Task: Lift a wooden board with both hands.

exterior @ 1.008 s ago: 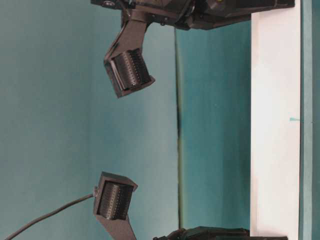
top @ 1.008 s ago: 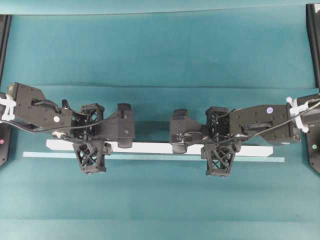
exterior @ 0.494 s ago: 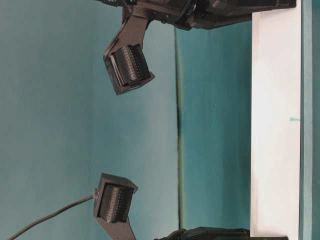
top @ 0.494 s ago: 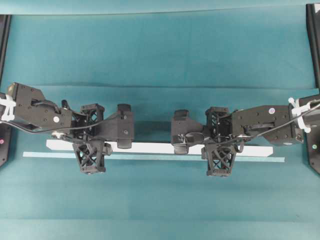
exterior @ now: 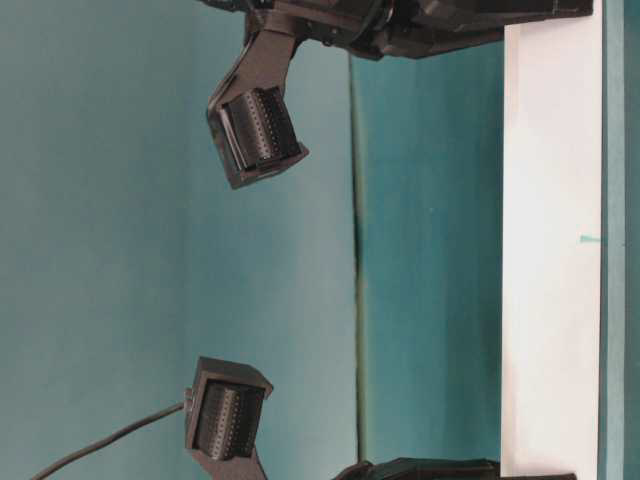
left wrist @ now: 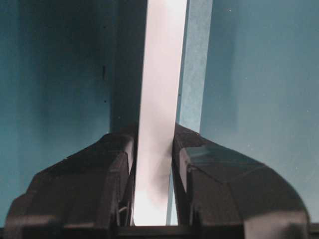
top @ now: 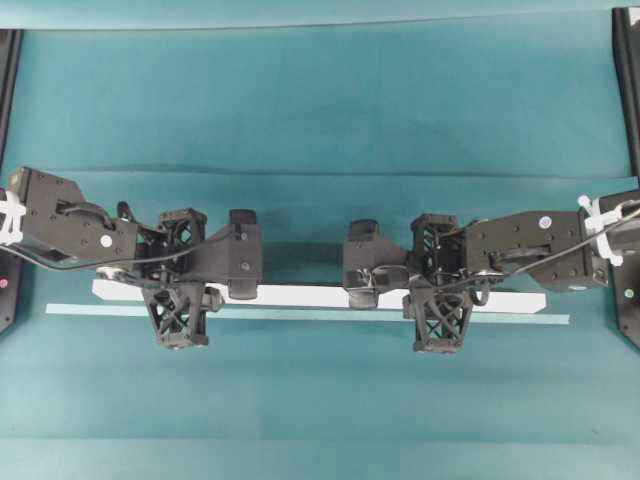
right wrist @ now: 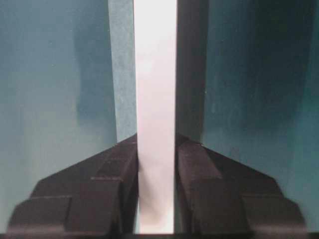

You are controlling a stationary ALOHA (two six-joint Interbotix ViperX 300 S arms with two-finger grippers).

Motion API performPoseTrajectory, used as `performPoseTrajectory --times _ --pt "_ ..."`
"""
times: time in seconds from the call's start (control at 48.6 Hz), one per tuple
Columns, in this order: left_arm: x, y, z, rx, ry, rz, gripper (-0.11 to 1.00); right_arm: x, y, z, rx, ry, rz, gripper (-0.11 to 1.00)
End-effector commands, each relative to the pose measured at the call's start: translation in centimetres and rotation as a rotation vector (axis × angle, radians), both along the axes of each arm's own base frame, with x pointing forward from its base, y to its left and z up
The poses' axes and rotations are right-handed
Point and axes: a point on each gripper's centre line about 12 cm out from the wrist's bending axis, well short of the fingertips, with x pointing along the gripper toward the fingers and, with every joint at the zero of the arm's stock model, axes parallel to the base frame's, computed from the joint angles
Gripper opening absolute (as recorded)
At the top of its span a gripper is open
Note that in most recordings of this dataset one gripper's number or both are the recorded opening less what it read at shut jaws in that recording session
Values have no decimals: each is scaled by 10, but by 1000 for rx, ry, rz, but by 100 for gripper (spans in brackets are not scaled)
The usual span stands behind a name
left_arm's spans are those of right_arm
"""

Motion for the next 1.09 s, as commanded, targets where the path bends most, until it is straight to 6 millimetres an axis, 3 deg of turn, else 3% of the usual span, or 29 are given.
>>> performPoseTrajectory --times 0.0,0.082,0.165,0.267,0.37,0.617,1.07 --pt "-2 -3 1 -2 -3 -7 18 1 -2 -2 -1 11 -8 53" --pt "-3 -3 2 -2 -5 -5 23 0 -2 -1 1 26 -13 77" --pt "-4 -4 2 -2 -5 -10 47 1 -1 1 1 22 -10 92" --pt "-4 -6 4 -2 -23 -18 78 1 -1 4 1 11 -10 94" --pt "-5 -6 5 -2 -28 -19 97 2 -1 6 0 0 -10 94" --pt "-3 -6 14 -1 -55 -22 98 2 -3 13 -2 -21 -12 94" --pt "-12 -5 88 37 -282 -102 98 -5 -11 91 -3 -239 -36 94"
